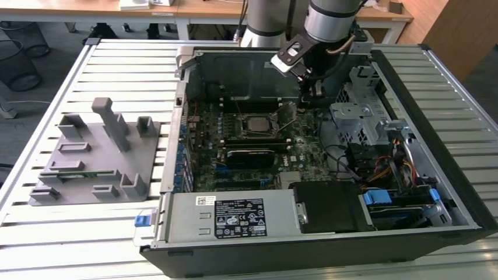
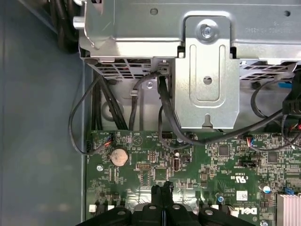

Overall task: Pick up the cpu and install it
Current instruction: 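Close the cpu cover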

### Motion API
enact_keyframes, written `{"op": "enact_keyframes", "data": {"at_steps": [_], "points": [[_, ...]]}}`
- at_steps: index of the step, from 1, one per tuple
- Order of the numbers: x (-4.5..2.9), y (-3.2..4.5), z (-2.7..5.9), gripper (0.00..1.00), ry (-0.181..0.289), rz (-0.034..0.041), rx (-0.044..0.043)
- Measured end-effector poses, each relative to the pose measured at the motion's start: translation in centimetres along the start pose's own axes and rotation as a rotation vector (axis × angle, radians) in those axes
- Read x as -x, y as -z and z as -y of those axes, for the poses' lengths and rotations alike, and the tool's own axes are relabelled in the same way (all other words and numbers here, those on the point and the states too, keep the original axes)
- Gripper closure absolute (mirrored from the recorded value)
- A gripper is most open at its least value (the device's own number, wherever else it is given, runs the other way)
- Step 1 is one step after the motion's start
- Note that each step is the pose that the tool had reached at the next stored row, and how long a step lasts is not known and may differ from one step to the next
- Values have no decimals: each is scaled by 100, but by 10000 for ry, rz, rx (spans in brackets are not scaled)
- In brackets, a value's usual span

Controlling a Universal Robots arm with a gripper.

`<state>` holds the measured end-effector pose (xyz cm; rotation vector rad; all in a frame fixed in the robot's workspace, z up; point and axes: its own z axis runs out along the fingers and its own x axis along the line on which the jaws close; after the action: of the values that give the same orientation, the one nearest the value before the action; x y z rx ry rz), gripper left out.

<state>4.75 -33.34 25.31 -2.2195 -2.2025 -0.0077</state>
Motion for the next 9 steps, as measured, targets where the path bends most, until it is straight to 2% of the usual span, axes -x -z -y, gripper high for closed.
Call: {"op": "enact_keyframes", "data": {"at_steps": [9], "points": [[1, -102, -18, 89, 0, 0, 0]]}}
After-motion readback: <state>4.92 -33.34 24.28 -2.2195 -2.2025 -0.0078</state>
